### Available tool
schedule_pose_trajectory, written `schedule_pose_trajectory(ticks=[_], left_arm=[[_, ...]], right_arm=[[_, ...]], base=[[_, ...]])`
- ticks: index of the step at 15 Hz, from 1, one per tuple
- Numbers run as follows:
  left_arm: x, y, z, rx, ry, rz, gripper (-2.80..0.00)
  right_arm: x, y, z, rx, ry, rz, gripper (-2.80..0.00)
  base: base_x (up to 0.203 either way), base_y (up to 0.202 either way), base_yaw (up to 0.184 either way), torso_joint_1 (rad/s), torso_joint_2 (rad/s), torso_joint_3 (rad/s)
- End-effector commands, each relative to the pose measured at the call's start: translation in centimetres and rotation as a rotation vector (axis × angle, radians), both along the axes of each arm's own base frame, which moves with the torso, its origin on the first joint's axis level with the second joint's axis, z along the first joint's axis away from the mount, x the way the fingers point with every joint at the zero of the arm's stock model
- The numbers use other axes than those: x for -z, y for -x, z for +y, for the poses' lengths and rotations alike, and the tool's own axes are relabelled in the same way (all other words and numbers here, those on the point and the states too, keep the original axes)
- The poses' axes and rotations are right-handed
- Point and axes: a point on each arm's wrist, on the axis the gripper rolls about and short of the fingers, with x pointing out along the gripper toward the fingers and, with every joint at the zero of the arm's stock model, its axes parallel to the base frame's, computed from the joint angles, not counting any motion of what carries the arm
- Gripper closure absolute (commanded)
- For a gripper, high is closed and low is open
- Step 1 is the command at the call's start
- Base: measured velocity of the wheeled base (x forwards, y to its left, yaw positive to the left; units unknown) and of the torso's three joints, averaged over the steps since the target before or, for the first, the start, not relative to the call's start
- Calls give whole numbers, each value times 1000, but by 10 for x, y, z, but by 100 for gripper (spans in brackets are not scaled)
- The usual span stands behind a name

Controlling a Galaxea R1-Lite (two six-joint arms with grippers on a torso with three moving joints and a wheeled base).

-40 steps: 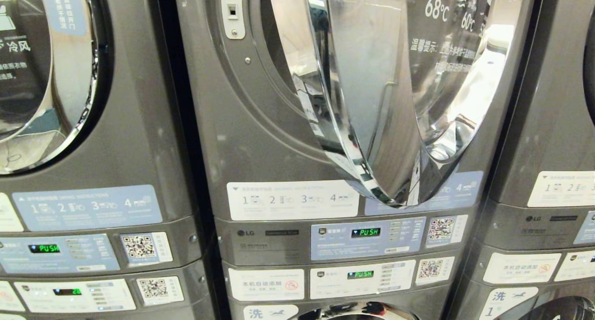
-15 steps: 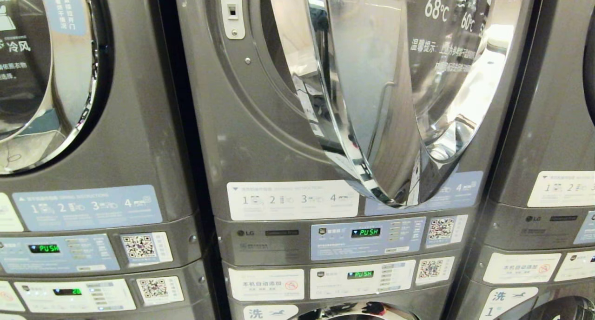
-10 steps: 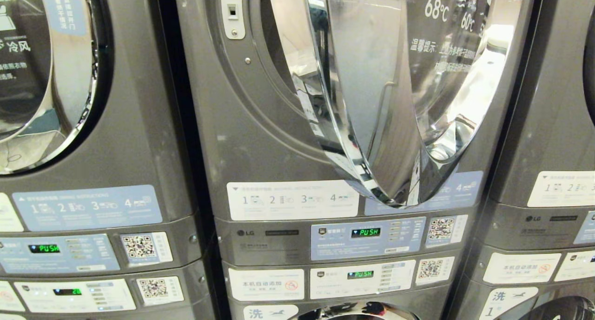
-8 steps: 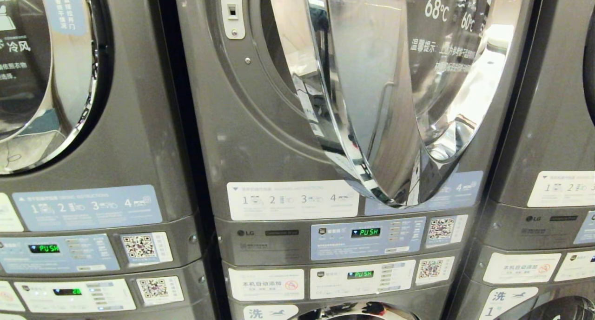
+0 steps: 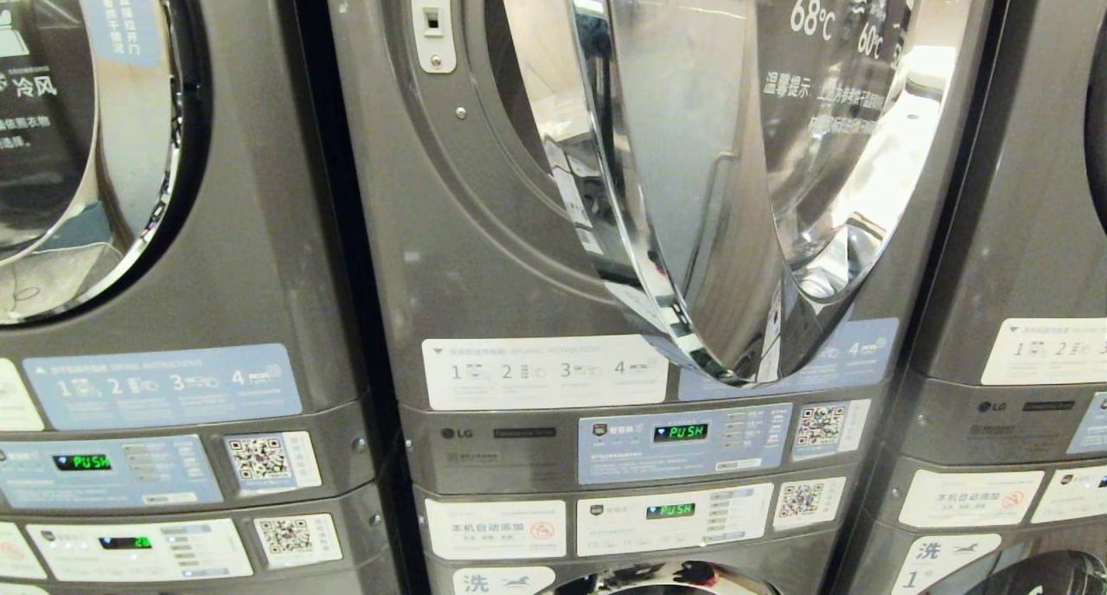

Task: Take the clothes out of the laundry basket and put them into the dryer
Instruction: Open the dryer

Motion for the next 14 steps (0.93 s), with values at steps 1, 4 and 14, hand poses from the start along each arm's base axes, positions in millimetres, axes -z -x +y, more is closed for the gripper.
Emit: schedule_pose_trajectory(ticks=[1,4,14], left_arm=[[0,0,0,0,0,1,0],[0,0,0,0,2,1,0],[0,0,0,0,-3,1,0]], right_arm=[[0,0,0,-1,1,-1,-280],[0,0,0,-1,1,0,-280],[0,0,0,-1,1,1,-280]], base=[[0,0,0,0,0,0],[0,0,0,0,0,0],[0,-55,-1,2,2,1]])
